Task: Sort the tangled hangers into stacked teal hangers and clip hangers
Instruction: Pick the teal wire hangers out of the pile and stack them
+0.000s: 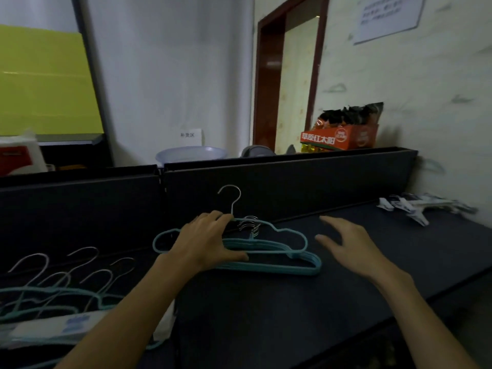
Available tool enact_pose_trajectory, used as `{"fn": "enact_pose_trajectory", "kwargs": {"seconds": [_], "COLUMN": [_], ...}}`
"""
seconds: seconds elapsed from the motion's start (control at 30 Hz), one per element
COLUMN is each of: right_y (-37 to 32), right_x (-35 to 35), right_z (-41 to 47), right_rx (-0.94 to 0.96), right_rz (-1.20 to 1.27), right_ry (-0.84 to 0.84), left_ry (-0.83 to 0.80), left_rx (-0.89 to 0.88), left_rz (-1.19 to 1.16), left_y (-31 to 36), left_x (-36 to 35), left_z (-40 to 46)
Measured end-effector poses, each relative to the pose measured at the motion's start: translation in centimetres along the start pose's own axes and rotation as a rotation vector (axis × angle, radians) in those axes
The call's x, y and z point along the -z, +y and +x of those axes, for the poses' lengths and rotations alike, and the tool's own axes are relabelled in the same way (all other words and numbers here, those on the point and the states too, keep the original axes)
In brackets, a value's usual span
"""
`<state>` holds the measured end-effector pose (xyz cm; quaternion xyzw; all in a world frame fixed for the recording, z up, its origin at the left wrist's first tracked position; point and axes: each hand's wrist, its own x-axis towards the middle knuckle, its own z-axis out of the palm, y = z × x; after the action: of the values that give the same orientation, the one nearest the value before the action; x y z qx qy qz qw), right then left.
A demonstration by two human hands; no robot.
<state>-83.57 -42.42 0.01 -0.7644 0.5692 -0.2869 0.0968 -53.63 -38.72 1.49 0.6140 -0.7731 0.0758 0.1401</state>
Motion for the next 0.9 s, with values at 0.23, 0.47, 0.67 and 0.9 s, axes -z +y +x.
{"fn": "enact_pose_trajectory", "kwargs": {"seconds": [0.23,0.47,0.67,0.9], "right_y": [2.2,4.0,4.9,4.7], "right_x": [0.2,0.1,0.2,-0.3], "right_z": [-1.1,-0.8,0.1,0.8], "right_rx": [-0.042,-0.05,-0.013,0.139], "right_rz": [0.036,0.074,0.113,-0.017], "right_ry": [0.019,0.012,-0.01,-0.062], "left_ry": [-0.298,-0.365,-0.374,-0.301], "left_rx": [-0.037,-0.013,0.025,0.072], "left_rz": [-0.063,-0.127,-0.14,0.007], "left_y": [1.6,2.4,3.1,3.9], "left_x": [-2.0,-3.3,-4.1,-4.8], "left_z": [2.5,3.5,3.8,2.6]}}
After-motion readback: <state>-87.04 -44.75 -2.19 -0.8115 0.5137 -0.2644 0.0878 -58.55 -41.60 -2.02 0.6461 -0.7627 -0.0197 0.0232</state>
